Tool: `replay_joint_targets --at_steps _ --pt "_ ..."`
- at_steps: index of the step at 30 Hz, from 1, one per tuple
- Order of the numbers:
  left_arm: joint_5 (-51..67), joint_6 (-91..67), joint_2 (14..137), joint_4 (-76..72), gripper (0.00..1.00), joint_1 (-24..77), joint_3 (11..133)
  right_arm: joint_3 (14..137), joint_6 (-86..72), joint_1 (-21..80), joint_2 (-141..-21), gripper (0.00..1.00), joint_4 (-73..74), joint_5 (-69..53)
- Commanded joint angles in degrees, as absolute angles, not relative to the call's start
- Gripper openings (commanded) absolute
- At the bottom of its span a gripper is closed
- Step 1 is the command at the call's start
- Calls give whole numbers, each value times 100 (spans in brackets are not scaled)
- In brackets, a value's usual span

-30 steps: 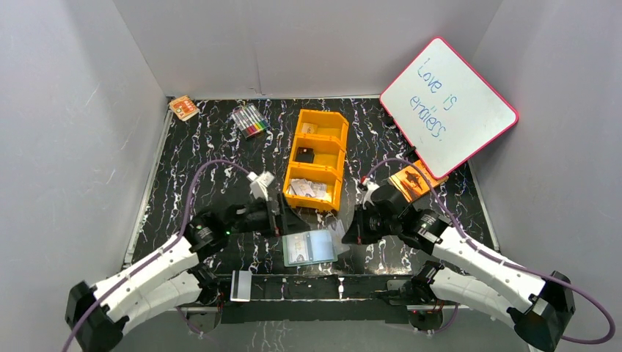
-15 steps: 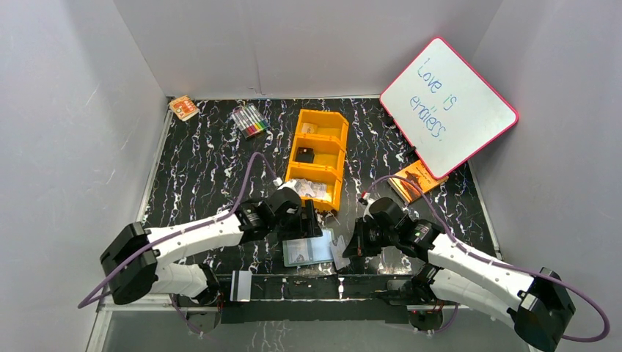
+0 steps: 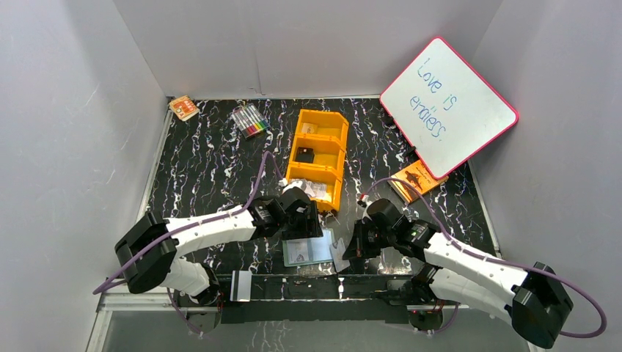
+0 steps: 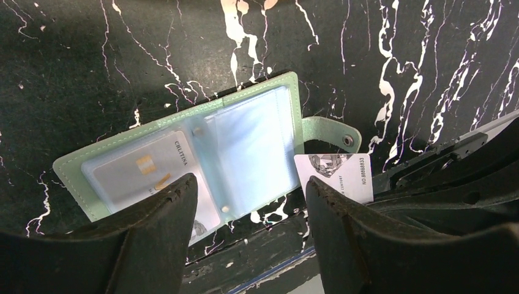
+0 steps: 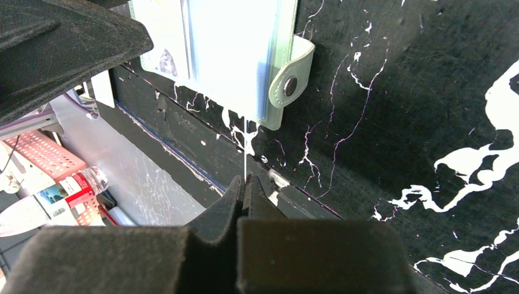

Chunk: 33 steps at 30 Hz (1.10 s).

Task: Put the credit cards into the card holder

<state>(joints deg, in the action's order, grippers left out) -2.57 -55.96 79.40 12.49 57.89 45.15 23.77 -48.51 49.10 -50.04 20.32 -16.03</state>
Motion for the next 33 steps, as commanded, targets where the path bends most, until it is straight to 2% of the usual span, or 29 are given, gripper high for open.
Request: replay_joint_targets --at_steps 1,25,29,33 --pt "-413 -5568 7975 1353 62 5818 4520 2352 -4872 4903 -5087 0 1787 -1613" --pt "-299 -5555 8363 1356 67 5818 4517 2197 -4918 4898 -5633 0 1197 -2001" --pt "-316 -5559 8340 1371 66 5818 4526 2171 -4974 4902 -5448 0 904 -2110" --pt "-413 -5596 8151 1464 69 5818 4557 2222 -4958 4904 -5352 0 803 -2179"
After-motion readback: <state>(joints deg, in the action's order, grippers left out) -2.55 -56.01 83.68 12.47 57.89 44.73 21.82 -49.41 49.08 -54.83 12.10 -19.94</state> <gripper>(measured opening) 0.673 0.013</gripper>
